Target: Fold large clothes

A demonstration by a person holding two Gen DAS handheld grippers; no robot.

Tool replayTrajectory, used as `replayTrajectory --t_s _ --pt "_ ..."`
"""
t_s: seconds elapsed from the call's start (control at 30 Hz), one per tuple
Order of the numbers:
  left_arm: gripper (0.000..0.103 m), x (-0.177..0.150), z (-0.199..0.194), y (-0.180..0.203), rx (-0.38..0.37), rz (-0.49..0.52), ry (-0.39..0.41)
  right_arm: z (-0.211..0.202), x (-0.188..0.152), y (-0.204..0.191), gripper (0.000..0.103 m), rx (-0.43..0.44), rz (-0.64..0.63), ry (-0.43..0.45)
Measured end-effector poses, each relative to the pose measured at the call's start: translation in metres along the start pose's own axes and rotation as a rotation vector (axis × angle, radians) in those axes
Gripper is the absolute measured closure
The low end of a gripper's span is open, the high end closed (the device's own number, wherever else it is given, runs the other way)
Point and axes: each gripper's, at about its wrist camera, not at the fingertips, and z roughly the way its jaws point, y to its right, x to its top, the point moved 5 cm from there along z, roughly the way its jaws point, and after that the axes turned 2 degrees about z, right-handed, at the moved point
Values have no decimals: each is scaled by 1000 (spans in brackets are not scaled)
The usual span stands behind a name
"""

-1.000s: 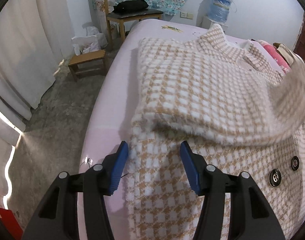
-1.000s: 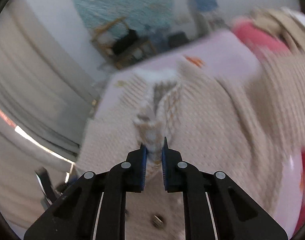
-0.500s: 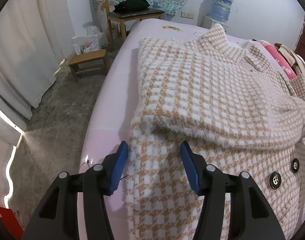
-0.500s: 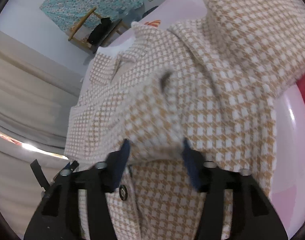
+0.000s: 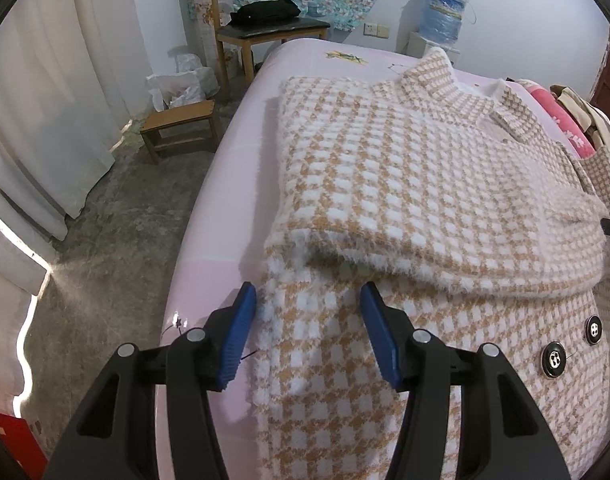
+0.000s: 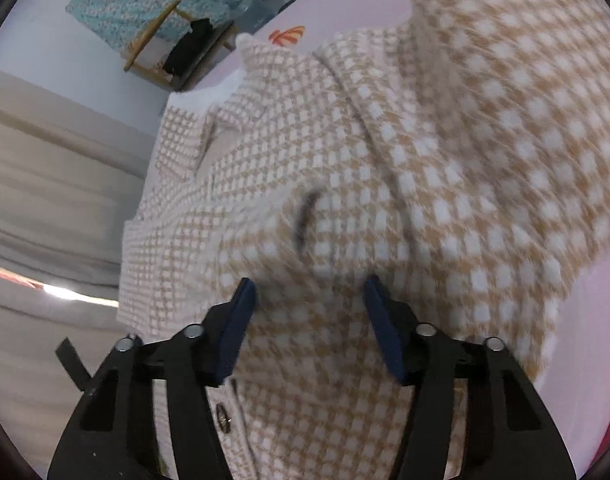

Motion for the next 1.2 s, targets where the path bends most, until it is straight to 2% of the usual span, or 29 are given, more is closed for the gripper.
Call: replayTrajectory --t_s 0.13,0.2,0.27,0.37,0.43,0.53,0.63,0.7,0.77,0.8,0.9,1.0,1.07,1.13,1.2 --pt "50 0 0 0 3 7 2 2 3 -17 93 -120 -102 9" --pt "50 -1 0 0 8 13 7 -9 9 -27 97 -109 -130 56" --pt "50 -1 -1 1 13 19 9 -33 23 -48 98 -82 -175 154" --pt "50 -1 -1 0 16 19 8 -63 47 -72 98 -65 -221 282" --pt "50 -1 -1 -1 16 16 6 -65 59 -72 98 -83 -234 304" --pt "50 0 -1 -2 14 14 8 -37 67 -49 97 -104 -197 224" --pt "50 0 0 -2 13 17 9 -12 62 -23 96 -201 -212 177" --pt "50 -1 0 -1 14 15 9 -3 60 -11 90 -242 -211 158" --pt "50 -2 0 -3 20 9 7 -4 61 -4 79 -279 -202 176" --pt "50 -3 -1 -5 29 1 7 -8 60 -4 76 -269 -206 193" --pt "50 -2 0 -19 36 -44 8 -15 58 -6 74 -276 -219 216" --pt "50 -2 -1 -25 12 -72 14 -21 53 -11 73 -320 -249 257" --pt "50 -3 -1 -25 14 -75 20 -33 49 -24 73 -311 -278 289" --pt "50 -3 -3 -26 -2 -95 27 -34 44 -40 73 -262 -314 316" --pt "50 -4 -4 -30 -30 -122 29 -27 38 -52 65 -206 -355 305"
